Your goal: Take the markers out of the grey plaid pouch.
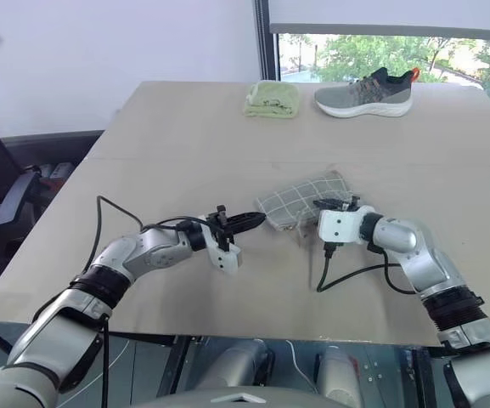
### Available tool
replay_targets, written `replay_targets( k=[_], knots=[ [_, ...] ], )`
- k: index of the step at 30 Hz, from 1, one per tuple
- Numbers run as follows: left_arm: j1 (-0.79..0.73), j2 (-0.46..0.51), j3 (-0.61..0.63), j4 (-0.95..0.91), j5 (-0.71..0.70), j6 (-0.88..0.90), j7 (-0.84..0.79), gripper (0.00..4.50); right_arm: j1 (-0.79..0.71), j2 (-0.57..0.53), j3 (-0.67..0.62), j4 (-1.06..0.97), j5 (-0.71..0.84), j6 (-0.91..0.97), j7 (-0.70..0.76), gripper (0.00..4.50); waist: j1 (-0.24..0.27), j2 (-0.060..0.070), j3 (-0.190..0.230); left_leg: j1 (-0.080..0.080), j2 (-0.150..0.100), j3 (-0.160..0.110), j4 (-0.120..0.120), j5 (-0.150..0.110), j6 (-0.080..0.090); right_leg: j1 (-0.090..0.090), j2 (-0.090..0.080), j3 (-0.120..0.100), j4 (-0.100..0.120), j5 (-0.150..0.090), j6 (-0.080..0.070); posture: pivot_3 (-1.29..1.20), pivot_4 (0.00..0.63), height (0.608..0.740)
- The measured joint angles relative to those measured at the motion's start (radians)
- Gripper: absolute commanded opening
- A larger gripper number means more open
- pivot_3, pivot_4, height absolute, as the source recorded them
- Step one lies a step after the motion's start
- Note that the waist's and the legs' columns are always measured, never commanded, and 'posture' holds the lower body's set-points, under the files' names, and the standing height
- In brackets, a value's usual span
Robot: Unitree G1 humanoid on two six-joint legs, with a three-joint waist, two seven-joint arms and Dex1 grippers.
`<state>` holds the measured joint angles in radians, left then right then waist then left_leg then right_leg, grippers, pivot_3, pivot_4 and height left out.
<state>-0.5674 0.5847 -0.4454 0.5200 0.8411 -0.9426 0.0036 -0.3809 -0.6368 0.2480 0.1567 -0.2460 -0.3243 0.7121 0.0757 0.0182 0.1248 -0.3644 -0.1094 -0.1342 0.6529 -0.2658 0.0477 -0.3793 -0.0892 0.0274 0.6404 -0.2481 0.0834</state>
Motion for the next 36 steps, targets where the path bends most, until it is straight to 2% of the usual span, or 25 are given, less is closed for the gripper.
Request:
replay_targets(
  k=[2, 9, 13, 30, 36],
  knots=[
    [0.001, -0.006, 0.001, 0.000, -0.009, 0.004, -0.012, 0.00, 0.000, 0.003, -0.001, 0.001, 0.001, 0.000, -0.001, 0.07, -0.003, 0.000, 0.000, 0.000, 0.000, 0.000, 0.000, 0.000, 0.000, 0.000, 0.000, 0.000, 0.000, 0.000, 0.000, 0.00, 0.150, 0.740],
    [0.010, -0.024, 0.007, -0.002, -0.042, 0.020, -0.033, 0.00, 0.001, 0.016, -0.001, 0.001, 0.008, 0.013, 0.002, 0.07, -0.009, 0.000, 0.000, 0.000, 0.000, 0.000, 0.000, 0.000, 0.000, 0.000, 0.000, 0.000, 0.000, 0.000, 0.000, 0.00, 0.150, 0.740],
    [0.027, -0.035, 0.002, -0.006, -0.049, 0.024, -0.054, 1.38, 0.004, 0.021, -0.001, 0.000, 0.012, 0.015, 0.006, 0.00, -0.014, -0.002, 0.002, 0.000, 0.000, 0.000, -0.001, 0.000, 0.000, -0.001, 0.001, 0.000, 0.000, 0.000, 0.000, 0.00, 0.150, 0.740],
    [0.035, -0.096, 0.005, -0.020, -0.102, 0.048, -0.116, 1.38, 0.005, 0.049, -0.010, -0.033, 0.025, 0.066, 0.024, 0.00, -0.037, -0.007, 0.006, -0.002, 0.001, 0.000, -0.002, 0.000, 0.000, -0.002, 0.001, 0.000, -0.001, 0.000, 0.000, 0.00, 0.150, 0.740],
    [0.069, -0.099, 0.008, -0.060, -0.184, 0.059, -0.181, 1.38, 0.005, 0.056, -0.024, -0.047, 0.042, 0.095, 0.020, 0.00, -0.042, -0.009, 0.007, -0.006, 0.002, 0.000, -0.002, 0.000, 0.000, -0.008, 0.001, 0.001, -0.001, 0.000, 0.000, 0.00, 0.150, 0.740]
  ],
)
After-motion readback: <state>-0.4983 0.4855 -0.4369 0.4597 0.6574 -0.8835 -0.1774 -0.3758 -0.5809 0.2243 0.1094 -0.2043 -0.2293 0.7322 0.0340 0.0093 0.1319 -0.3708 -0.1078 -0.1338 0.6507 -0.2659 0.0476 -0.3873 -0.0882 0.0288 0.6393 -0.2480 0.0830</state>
